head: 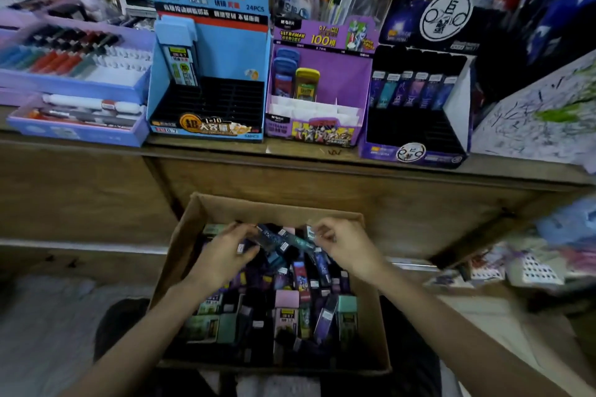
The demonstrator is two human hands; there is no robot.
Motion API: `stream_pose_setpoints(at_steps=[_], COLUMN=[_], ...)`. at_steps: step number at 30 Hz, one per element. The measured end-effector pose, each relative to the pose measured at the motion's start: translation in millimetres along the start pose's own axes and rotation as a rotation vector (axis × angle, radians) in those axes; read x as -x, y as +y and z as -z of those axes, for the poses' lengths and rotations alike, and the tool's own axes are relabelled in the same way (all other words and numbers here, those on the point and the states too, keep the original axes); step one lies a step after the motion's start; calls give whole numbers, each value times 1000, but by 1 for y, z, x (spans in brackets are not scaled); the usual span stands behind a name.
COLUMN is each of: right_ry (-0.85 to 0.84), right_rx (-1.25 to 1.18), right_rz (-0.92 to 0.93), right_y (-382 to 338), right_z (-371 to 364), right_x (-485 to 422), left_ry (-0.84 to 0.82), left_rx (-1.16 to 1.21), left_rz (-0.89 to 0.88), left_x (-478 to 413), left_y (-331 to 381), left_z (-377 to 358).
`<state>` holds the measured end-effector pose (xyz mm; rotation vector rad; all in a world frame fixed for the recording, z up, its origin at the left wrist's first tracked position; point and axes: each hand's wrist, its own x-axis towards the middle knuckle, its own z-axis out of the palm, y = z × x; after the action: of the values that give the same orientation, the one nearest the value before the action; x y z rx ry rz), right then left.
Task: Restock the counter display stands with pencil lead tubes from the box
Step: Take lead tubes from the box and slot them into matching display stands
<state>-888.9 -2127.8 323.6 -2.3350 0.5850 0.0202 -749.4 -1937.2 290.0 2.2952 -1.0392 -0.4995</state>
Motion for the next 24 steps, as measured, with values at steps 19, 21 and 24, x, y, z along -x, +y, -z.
stream_pose_setpoints(at_steps=[19,21,24], right_ry=[7,9,-8], right_rx=[160,66,-121], right_rz=[-137,-172,-294], right_y=[56,56,51], right_z=[-134,-134,-135], right_x=[6,6,3], left_ry=[-121,-92,-69], left_rx=[-239,-183,-101], left_rz=[160,192,246], left_x=[27,24,20], left_y=[-81,-79,-76], left_z=[-69,-71,-76])
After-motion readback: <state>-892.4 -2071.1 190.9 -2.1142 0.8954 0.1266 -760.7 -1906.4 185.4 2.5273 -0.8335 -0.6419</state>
